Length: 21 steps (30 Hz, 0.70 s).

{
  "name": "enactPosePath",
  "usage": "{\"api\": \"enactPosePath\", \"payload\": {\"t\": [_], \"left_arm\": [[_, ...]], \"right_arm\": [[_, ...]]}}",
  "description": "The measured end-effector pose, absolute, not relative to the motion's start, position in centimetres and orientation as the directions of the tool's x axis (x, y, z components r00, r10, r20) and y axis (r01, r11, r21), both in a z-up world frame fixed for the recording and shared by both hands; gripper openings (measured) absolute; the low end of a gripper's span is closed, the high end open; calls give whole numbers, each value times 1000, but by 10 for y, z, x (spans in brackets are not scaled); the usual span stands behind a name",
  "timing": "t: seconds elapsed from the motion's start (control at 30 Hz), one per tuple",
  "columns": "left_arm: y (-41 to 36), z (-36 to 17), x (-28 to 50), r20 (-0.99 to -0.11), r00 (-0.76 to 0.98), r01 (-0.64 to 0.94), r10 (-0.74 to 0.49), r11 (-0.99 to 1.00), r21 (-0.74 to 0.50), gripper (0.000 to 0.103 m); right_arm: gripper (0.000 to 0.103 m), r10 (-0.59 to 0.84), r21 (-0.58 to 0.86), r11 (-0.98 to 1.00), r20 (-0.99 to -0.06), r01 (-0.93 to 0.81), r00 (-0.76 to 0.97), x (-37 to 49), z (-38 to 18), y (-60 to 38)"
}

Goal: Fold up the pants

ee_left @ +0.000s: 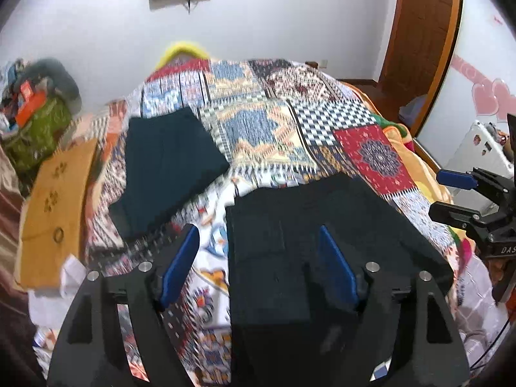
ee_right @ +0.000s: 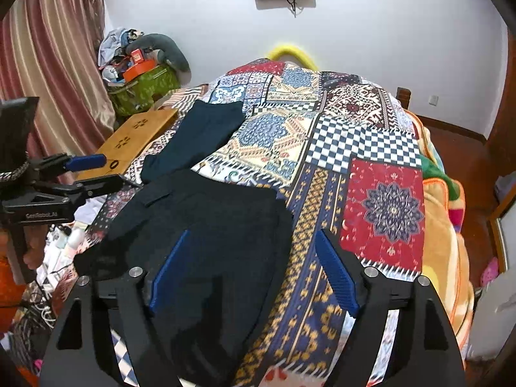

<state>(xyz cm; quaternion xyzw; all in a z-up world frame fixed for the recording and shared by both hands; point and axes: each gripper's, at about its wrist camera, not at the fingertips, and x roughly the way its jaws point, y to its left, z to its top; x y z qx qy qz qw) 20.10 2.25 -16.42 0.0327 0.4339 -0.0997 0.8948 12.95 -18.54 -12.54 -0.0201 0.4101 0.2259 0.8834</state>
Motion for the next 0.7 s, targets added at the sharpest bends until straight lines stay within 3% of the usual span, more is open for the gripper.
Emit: {"api": "enactPosePath", "payload": {"t": [0.27, 0.4, 0.7], "left_arm": [[30, -218, 201, -877, 451, 189, -165, 978, -87, 79], [39, -233, 210, -895, 413, 147, -170, 982, -119, 99], [35, -256, 233, -892, 286, 152, -350, 936, -318, 99]], "right_arm": [[77, 387, 217, 898, -804, -383, 452, 126, -169, -192], [77, 420, 286, 886, -828, -365, 371, 132, -191, -193], [77, 557, 449, 810, -790, -377, 254, 155, -212, -183]]}}
